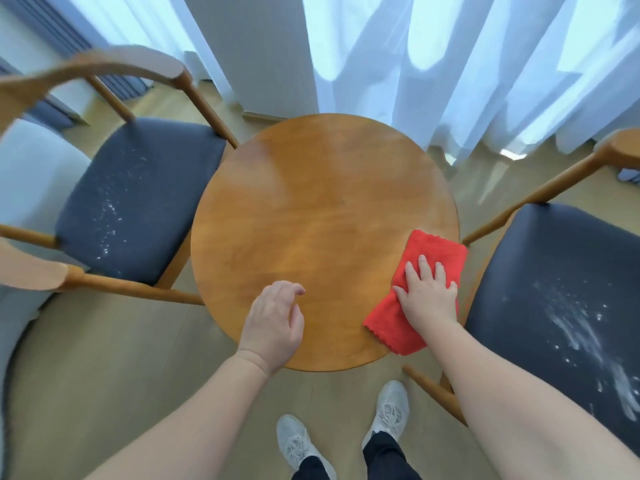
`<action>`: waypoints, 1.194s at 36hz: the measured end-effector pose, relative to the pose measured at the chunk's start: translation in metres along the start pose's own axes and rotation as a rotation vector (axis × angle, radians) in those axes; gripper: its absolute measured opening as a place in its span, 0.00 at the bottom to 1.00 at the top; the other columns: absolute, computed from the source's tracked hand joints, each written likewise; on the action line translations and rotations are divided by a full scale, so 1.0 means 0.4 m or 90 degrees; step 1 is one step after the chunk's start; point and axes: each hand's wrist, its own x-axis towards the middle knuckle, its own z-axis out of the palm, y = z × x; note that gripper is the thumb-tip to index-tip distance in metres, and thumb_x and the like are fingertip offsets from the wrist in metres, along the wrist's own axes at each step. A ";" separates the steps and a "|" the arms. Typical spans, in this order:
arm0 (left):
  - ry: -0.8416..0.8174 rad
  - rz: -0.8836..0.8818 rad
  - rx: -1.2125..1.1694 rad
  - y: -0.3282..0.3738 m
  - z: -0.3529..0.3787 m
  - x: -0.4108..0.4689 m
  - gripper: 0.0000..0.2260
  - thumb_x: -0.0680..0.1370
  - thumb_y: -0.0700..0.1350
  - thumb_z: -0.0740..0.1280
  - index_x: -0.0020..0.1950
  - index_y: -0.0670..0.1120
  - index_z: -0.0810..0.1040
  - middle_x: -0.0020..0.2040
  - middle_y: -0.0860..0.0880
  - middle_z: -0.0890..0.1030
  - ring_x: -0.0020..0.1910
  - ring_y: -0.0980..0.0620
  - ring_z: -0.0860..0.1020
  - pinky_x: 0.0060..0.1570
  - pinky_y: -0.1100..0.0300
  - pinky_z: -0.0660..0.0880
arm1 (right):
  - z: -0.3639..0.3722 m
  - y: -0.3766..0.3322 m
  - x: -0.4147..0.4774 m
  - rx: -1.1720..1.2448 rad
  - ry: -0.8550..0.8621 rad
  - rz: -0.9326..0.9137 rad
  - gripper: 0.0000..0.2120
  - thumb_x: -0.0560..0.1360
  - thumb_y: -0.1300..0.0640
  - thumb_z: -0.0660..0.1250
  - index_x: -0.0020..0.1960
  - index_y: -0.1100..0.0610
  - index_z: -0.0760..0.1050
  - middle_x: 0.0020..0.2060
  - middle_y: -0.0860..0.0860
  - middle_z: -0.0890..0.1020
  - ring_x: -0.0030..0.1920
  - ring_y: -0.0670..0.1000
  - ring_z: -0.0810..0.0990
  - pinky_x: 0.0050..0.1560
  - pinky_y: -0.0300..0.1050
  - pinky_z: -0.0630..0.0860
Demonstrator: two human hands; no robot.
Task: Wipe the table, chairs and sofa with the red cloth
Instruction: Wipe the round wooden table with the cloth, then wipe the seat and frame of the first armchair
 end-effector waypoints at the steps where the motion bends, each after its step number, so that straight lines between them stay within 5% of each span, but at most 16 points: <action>1: -0.007 0.000 0.006 0.015 -0.011 -0.001 0.16 0.74 0.46 0.55 0.56 0.45 0.76 0.52 0.50 0.77 0.51 0.52 0.73 0.53 0.60 0.69 | -0.006 0.002 -0.004 0.012 0.021 -0.006 0.24 0.81 0.41 0.53 0.74 0.49 0.61 0.77 0.52 0.57 0.75 0.60 0.55 0.67 0.60 0.61; 4: -0.016 0.005 0.017 0.057 -0.040 -0.001 0.16 0.74 0.47 0.54 0.55 0.45 0.76 0.51 0.51 0.77 0.51 0.51 0.74 0.53 0.56 0.72 | -0.016 0.020 -0.020 0.050 0.069 -0.031 0.15 0.80 0.47 0.59 0.60 0.54 0.74 0.64 0.52 0.73 0.64 0.59 0.68 0.56 0.54 0.69; 10: -0.031 0.029 0.001 0.147 -0.078 0.019 0.18 0.74 0.51 0.54 0.55 0.46 0.77 0.52 0.51 0.77 0.52 0.50 0.75 0.56 0.53 0.72 | -0.094 0.066 -0.115 0.271 0.033 -0.045 0.11 0.80 0.47 0.58 0.50 0.55 0.72 0.47 0.53 0.80 0.51 0.59 0.77 0.50 0.54 0.72; 15: -0.117 0.088 -0.051 0.236 -0.085 0.042 0.14 0.75 0.51 0.63 0.59 0.49 0.74 0.56 0.55 0.75 0.56 0.54 0.72 0.59 0.55 0.71 | -0.208 0.071 -0.251 0.448 0.018 -0.099 0.09 0.81 0.48 0.59 0.54 0.53 0.73 0.46 0.52 0.80 0.47 0.54 0.77 0.49 0.50 0.74; 20: -0.249 0.185 -0.075 0.329 -0.104 0.056 0.25 0.74 0.53 0.70 0.69 0.50 0.70 0.64 0.57 0.70 0.67 0.58 0.66 0.67 0.64 0.61 | -0.305 0.054 -0.368 0.571 0.030 -0.141 0.06 0.80 0.49 0.62 0.53 0.49 0.75 0.44 0.45 0.80 0.45 0.45 0.77 0.46 0.40 0.71; 25: -0.360 0.215 -0.114 0.390 -0.131 0.056 0.10 0.74 0.50 0.69 0.55 0.55 0.76 0.49 0.60 0.79 0.50 0.58 0.76 0.53 0.56 0.73 | -0.369 0.061 -0.473 0.657 0.058 -0.128 0.05 0.77 0.47 0.65 0.52 0.46 0.75 0.44 0.44 0.81 0.46 0.43 0.78 0.49 0.41 0.75; 28: -0.391 0.229 -0.121 0.426 -0.153 0.054 0.05 0.74 0.45 0.67 0.48 0.54 0.76 0.43 0.58 0.79 0.44 0.57 0.76 0.47 0.54 0.75 | -0.392 0.084 -0.530 0.667 0.036 -0.091 0.14 0.71 0.45 0.73 0.54 0.42 0.74 0.45 0.43 0.81 0.46 0.43 0.79 0.49 0.40 0.76; 31: -0.415 0.263 -0.130 0.475 -0.178 0.043 0.04 0.75 0.44 0.66 0.46 0.54 0.75 0.43 0.56 0.79 0.42 0.56 0.76 0.44 0.57 0.76 | -0.411 0.106 -0.583 0.651 -0.003 -0.057 0.23 0.65 0.48 0.78 0.56 0.40 0.72 0.47 0.43 0.81 0.48 0.42 0.80 0.46 0.35 0.76; 43: -0.420 0.386 -0.088 0.691 -0.180 0.028 0.01 0.77 0.46 0.63 0.48 0.52 0.73 0.44 0.55 0.77 0.43 0.56 0.75 0.43 0.61 0.74 | -0.502 0.258 -0.692 0.648 0.015 -0.015 0.20 0.66 0.58 0.76 0.53 0.43 0.77 0.46 0.43 0.83 0.46 0.43 0.82 0.45 0.38 0.79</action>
